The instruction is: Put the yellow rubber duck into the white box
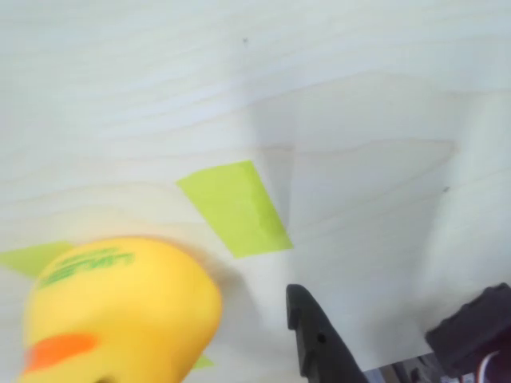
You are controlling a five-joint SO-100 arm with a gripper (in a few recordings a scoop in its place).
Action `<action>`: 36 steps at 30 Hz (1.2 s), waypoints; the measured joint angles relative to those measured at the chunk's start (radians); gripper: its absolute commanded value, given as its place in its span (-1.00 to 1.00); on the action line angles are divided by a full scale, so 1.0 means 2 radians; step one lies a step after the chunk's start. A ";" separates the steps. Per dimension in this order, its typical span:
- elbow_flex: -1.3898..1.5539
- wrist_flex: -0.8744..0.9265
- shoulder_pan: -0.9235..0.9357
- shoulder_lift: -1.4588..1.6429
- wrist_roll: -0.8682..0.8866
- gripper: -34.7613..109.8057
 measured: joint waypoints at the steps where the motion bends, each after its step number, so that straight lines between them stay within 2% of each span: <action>1: -0.004 -0.003 0.000 -0.002 0.001 0.27; 16: -0.028 -0.026 -0.016 -0.046 0.026 0.24; 18: -0.035 -0.029 -0.018 -0.051 0.028 0.15; 21: -0.042 -0.030 -0.018 -0.055 0.032 -0.21; 23: -0.047 -0.030 -0.018 -0.060 0.038 -0.33; 29: -0.074 -0.041 -0.022 -0.063 0.051 -0.52; 36: -0.075 -0.049 -0.023 -0.062 0.052 -0.52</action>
